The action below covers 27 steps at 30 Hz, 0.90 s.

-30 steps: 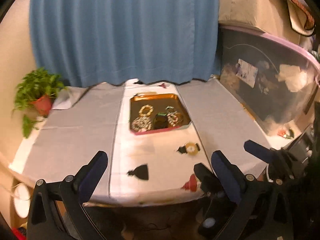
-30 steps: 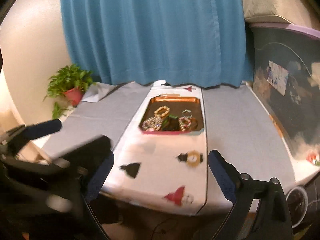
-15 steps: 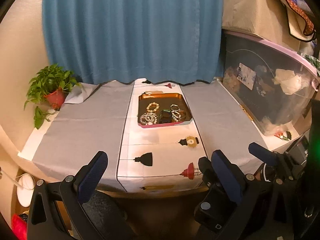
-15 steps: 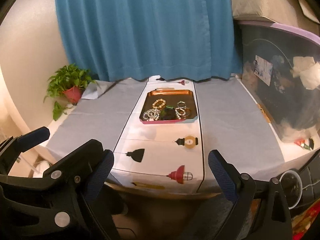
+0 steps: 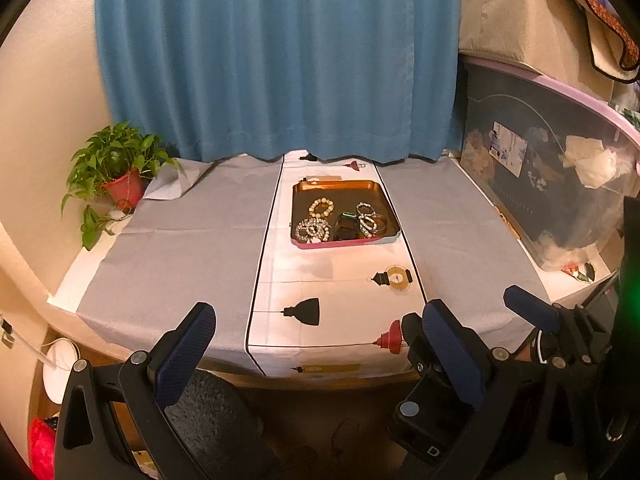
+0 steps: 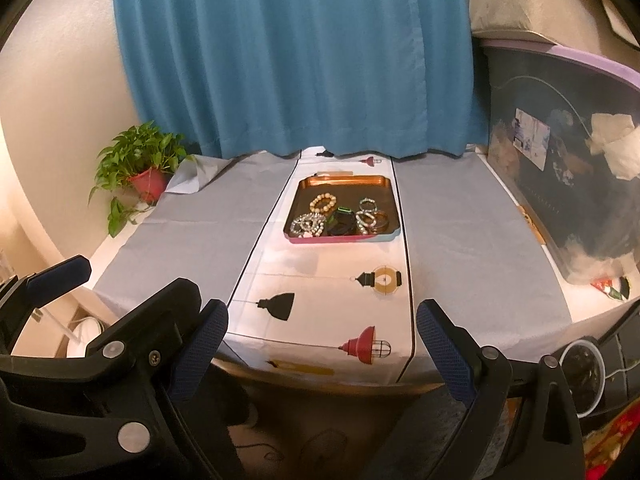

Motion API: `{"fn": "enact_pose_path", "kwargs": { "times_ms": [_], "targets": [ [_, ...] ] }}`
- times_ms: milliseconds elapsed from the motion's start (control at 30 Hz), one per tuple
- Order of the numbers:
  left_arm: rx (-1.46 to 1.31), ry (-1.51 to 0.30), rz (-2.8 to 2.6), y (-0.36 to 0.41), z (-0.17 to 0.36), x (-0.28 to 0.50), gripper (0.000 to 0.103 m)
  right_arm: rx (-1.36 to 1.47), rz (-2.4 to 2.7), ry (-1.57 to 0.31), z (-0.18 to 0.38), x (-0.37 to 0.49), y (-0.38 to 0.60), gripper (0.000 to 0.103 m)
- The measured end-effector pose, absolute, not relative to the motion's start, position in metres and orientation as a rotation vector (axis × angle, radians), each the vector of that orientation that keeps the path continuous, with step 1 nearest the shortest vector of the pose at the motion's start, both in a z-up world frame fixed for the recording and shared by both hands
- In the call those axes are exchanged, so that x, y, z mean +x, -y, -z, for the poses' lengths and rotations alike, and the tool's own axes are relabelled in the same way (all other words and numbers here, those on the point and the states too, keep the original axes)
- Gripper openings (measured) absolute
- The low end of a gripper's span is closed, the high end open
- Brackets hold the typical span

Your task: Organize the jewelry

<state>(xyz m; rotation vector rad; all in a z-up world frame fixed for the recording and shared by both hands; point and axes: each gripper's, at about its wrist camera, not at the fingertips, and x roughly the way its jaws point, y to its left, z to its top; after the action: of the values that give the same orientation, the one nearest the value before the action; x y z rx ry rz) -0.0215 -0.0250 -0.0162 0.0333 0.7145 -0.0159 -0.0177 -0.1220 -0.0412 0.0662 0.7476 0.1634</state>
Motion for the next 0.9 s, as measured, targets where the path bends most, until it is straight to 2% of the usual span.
{"fn": "enact_pose_path", "kwargs": {
  "times_ms": [900],
  "targets": [
    [0.04, -0.751, 0.014, 0.0214, 0.0206, -0.0156, 0.103, 0.075, -0.163, -0.778, 0.0514, -0.0077, 0.1225, 0.095]
  ]
}}
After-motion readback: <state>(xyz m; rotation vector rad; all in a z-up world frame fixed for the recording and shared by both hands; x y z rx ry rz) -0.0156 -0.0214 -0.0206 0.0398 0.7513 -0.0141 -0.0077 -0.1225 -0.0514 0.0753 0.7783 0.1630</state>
